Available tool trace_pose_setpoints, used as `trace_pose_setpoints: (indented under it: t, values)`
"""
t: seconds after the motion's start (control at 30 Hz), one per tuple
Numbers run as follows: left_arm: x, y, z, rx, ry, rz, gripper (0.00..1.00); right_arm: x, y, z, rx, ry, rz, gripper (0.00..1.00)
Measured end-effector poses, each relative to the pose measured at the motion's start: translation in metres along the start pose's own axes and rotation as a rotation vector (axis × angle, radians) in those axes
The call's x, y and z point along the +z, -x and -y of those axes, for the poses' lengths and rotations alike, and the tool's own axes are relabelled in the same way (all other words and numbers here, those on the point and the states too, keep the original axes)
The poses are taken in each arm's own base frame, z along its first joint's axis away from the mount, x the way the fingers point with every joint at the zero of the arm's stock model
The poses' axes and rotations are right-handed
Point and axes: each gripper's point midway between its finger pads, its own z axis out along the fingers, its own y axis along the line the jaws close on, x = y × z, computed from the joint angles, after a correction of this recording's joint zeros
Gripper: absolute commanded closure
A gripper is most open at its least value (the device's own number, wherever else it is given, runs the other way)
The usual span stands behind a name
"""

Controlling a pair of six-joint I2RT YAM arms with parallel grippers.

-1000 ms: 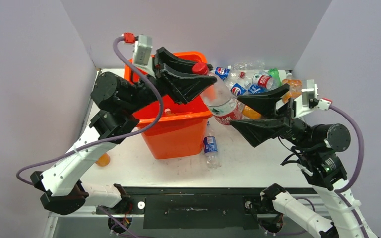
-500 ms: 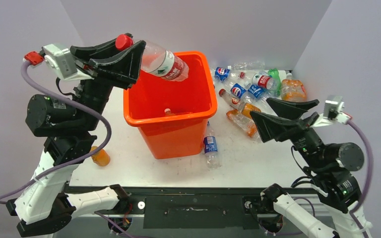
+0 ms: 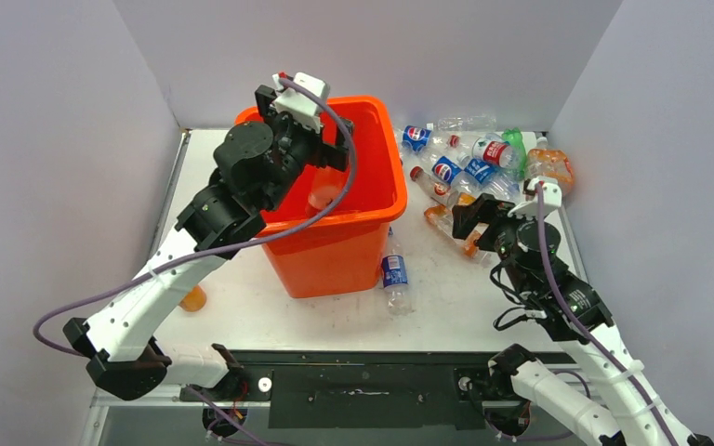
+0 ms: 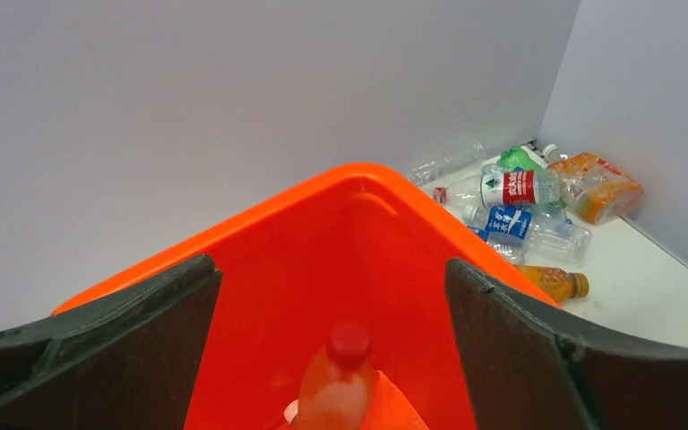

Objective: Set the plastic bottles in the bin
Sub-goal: Place the plastic bottle in the trash bin, then pick up the plastic bottle at the center of the board.

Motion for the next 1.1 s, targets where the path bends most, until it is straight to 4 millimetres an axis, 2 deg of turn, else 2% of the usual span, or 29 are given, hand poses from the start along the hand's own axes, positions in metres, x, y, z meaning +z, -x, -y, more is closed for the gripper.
trace_pose_setpoints:
  t: [0.07,0.17,0.23,0.3,0.37,0.5,0.57,0.67,0.83,1.0,1.1]
  values:
    - [-0.003,-0.001,-0.001,0.001,0.001,-0.003,0.04,0.005,-0.016,0.01,-0.01,-0.04,-0.034,0.1]
    - [-0.021,0.013,-0.01,-0.019,0.007,0.047,0.04,0.006,-0.027,0.018,-0.021,-0.076,-0.061,0.1]
    - [-0.042,0.021,-0.021,-0.04,0.017,0.102,0.04,0.01,-0.029,0.02,-0.023,-0.095,-0.068,0.1]
    - [-0.072,0.038,-0.036,-0.069,0.03,0.194,0.04,0.013,-0.034,0.023,-0.027,-0.112,-0.077,0.1]
    - [-0.102,0.04,-0.05,-0.09,0.045,0.276,0.04,0.018,-0.046,0.027,-0.035,-0.128,-0.105,0.1]
    - [-0.153,0.028,-0.074,-0.117,0.082,0.415,0.04,0.032,-0.087,0.039,-0.068,-0.171,-0.21,0.1]
    - [-0.169,0.025,-0.083,-0.13,0.103,0.473,0.04,0.039,-0.113,0.045,-0.084,-0.185,-0.278,0.1]
    - [-0.18,0.015,-0.088,-0.134,0.121,0.523,0.04,0.042,-0.153,0.048,-0.092,-0.159,-0.379,0.1]
    - [-0.183,-0.009,-0.088,-0.123,0.129,0.539,0.04,0.038,-0.206,0.029,-0.049,-0.012,-0.51,0.1]
    - [-0.185,-0.022,-0.088,-0.127,0.129,0.542,0.04,0.03,-0.241,0.011,0.0,0.088,-0.584,0.1]
    - [-0.187,-0.025,-0.088,-0.134,0.128,0.545,0.04,0.032,-0.255,0.006,0.025,0.105,-0.615,0.1]
